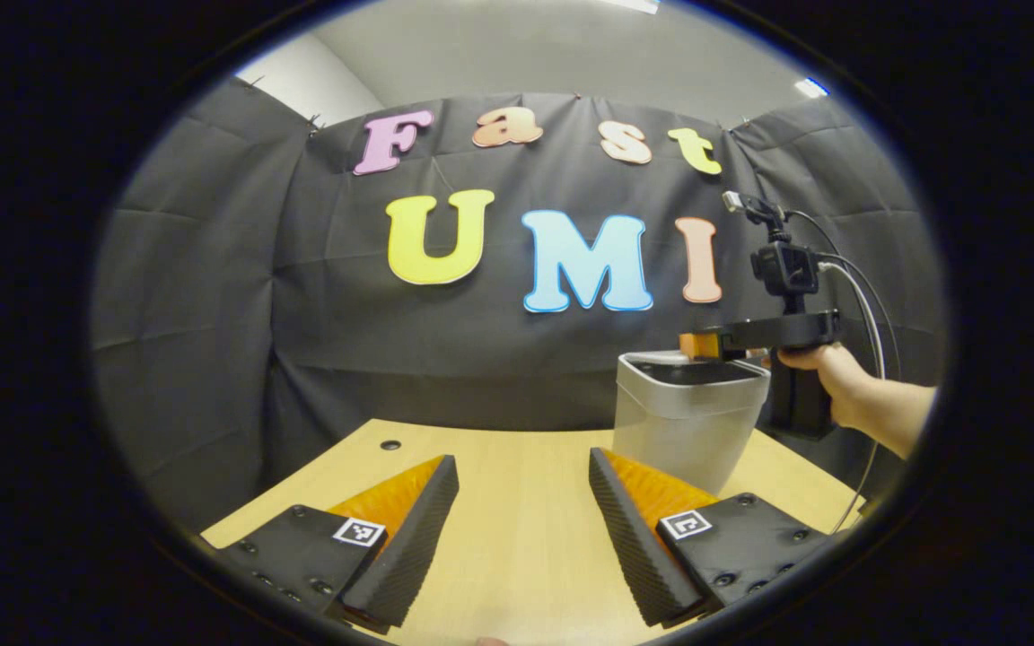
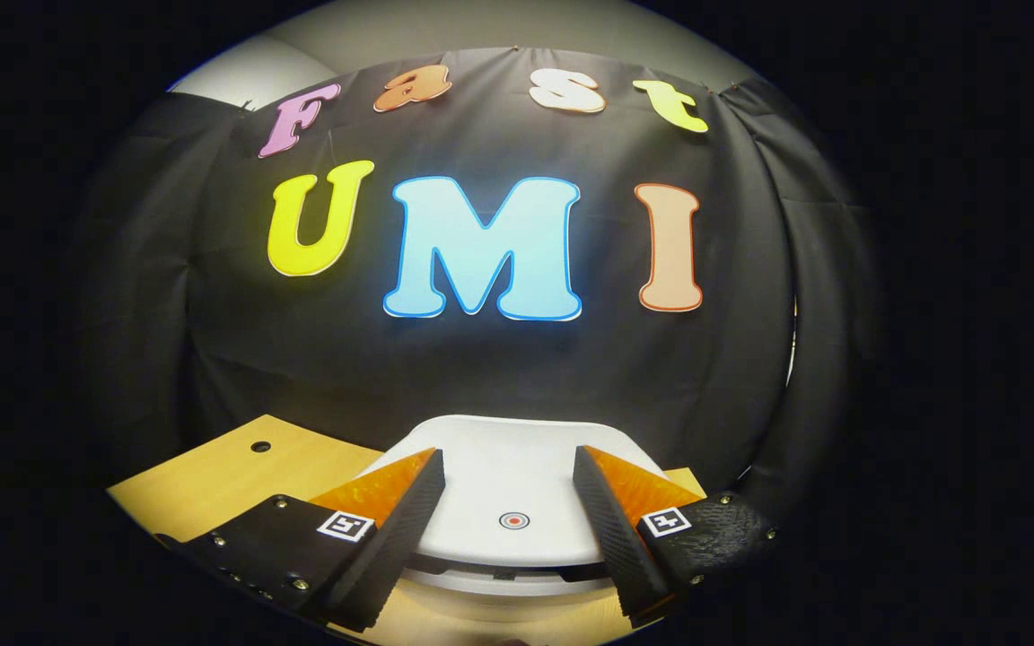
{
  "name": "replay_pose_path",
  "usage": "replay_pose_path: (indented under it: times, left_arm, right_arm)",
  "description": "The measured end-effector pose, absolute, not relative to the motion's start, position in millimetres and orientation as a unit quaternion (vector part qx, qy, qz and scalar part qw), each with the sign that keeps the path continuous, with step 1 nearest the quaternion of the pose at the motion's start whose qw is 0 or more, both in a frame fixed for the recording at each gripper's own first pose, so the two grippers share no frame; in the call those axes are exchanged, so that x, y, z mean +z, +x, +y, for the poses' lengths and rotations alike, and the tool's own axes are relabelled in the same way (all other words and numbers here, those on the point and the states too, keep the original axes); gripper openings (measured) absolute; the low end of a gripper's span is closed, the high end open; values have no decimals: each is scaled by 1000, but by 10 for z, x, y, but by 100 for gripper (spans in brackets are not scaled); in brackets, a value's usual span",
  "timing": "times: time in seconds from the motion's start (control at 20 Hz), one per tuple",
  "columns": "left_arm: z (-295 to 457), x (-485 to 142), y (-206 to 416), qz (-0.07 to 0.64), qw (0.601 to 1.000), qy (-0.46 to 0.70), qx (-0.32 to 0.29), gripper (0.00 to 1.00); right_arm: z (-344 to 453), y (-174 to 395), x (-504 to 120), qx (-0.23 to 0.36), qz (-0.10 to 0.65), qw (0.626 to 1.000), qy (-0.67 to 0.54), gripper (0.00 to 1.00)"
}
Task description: Press the lid of the desktop garbage bin to open it, pick up the crumpled paper on the desktop and throw it into the bin, then pick up the pop can on the desktop and drop it into the bin, and finally close the garbage bin lid.
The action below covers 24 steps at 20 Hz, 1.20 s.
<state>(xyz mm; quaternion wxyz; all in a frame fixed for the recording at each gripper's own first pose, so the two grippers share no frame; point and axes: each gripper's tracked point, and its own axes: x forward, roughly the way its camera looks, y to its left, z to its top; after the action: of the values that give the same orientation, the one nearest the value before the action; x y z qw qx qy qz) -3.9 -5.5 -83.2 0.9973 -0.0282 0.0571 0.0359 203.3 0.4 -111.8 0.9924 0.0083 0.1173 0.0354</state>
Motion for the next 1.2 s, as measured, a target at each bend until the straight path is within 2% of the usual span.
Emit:
replay_pose_path:
  times: [0.05,0.1,0.15,0.5,0.55,1.05,1.1,1.15,1.2]
  left_arm:
    - [-54,-847,-33,58,997,-30,39,99]
    - [-48,-851,-22,59,997,-33,40,100]
    - [-49,-856,-17,59,997,-35,42,100]
    - [-102,-868,94,62,997,-30,43,100]
    - [-119,-885,115,63,997,-30,42,96]
    - [-149,-944,283,67,996,-43,32,96]
    - [-141,-947,292,67,996,-45,32,100]
    - [-144,-960,300,68,996,-47,31,100]
    - [-142,-970,314,69,996,-48,30,96]
  right_arm:
    - [9,2027,-1164,36,113,993,5,93]
    - [14,2021,-1215,35,113,993,3,100]
    - [29,2019,-1270,37,114,993,3,93]
    - [17,2079,-1315,40,93,994,28,95]
    - [12,2088,-1314,40,91,995,28,95]
    - [2,2089,-1336,34,63,997,39,95]
    - [2,2088,-1334,34,59,997,38,95]
    - [2,2091,-1347,33,56,997,34,95]
    - [-3,2087,-1347,32,54,998,32,95]
